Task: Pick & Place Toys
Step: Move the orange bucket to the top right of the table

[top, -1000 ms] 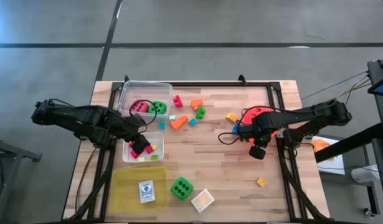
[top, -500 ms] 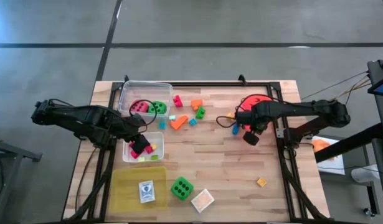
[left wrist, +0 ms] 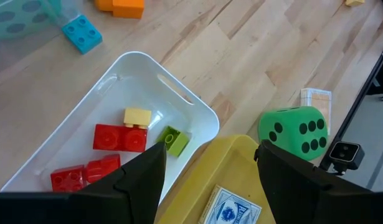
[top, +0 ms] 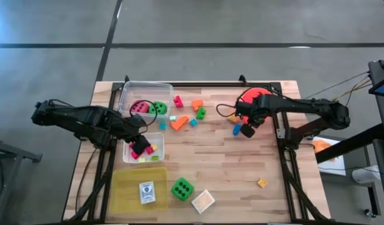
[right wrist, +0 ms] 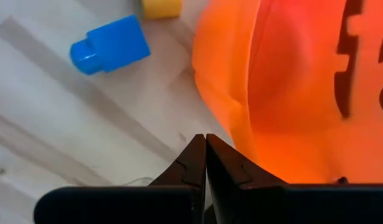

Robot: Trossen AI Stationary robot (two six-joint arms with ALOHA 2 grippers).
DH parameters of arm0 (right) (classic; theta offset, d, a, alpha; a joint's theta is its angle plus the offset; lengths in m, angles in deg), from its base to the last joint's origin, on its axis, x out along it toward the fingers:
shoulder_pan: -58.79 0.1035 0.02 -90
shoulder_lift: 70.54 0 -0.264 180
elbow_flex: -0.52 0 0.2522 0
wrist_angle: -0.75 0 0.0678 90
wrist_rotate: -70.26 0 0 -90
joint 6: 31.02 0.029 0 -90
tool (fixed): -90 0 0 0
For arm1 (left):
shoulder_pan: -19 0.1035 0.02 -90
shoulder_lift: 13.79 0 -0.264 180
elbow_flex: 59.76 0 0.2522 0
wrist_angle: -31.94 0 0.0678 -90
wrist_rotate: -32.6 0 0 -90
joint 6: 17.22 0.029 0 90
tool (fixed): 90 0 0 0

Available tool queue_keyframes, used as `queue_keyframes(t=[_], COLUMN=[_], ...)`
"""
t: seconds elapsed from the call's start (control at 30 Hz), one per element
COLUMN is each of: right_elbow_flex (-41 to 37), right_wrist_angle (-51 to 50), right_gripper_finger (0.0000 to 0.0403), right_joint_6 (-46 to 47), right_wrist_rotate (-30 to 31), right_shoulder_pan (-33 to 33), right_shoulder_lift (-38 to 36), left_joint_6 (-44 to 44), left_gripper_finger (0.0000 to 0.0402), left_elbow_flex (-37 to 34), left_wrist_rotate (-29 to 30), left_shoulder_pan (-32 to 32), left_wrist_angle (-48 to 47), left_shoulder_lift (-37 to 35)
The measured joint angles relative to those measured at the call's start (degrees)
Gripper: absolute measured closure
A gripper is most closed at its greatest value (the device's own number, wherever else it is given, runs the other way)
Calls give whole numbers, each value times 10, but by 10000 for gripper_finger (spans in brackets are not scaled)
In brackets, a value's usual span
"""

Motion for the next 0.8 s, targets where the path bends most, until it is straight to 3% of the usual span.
queue_keyframes(t=[0.47,0.8], right_elbow_flex=[0,0], right_wrist_angle=[41,64], right_gripper_finger=[395,395], right_joint_6=[15,66], right_wrist_rotate=[6,19], right_shoulder_pan=[-107,-139], right_shoulder_lift=[0,0], left_joint_6=[0,0], left_gripper_finger=[162,162], left_elbow_flex=[0,0], left_wrist_rotate=[0,0], left_shoulder_pan=[0,0], left_wrist_angle=[0,0], left_shoulder_lift=[0,0])
